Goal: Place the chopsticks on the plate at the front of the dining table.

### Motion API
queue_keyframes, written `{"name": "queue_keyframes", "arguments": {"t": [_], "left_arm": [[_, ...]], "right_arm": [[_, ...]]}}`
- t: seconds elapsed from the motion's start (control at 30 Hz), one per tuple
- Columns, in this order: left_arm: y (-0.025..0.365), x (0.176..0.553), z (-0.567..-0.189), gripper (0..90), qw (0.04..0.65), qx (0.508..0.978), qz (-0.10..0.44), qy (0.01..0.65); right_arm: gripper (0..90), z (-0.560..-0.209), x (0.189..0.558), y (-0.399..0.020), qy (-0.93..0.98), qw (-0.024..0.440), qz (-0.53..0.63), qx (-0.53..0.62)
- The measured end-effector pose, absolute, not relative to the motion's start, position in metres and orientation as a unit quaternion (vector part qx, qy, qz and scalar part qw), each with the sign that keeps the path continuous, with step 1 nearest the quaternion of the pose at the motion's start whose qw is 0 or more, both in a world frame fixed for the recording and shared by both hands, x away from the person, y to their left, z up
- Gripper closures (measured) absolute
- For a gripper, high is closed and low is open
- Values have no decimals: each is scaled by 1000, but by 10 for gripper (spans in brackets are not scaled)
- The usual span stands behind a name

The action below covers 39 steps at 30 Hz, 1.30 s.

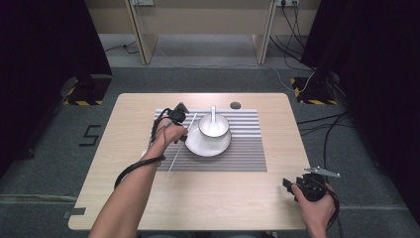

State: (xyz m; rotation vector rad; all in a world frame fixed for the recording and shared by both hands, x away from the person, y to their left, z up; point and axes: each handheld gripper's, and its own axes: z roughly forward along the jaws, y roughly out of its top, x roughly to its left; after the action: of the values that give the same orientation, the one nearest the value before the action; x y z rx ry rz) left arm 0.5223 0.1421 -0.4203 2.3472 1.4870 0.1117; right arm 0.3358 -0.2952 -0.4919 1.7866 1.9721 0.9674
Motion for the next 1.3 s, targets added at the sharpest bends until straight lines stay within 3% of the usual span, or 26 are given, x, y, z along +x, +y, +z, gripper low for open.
{"name": "queue_keyframes", "arguments": {"t": [1.3], "left_arm": [[127, 539, -442, 845, 187, 809, 67, 553]], "right_arm": [[397, -492, 337, -295, 688, 154, 340, 623]]}}
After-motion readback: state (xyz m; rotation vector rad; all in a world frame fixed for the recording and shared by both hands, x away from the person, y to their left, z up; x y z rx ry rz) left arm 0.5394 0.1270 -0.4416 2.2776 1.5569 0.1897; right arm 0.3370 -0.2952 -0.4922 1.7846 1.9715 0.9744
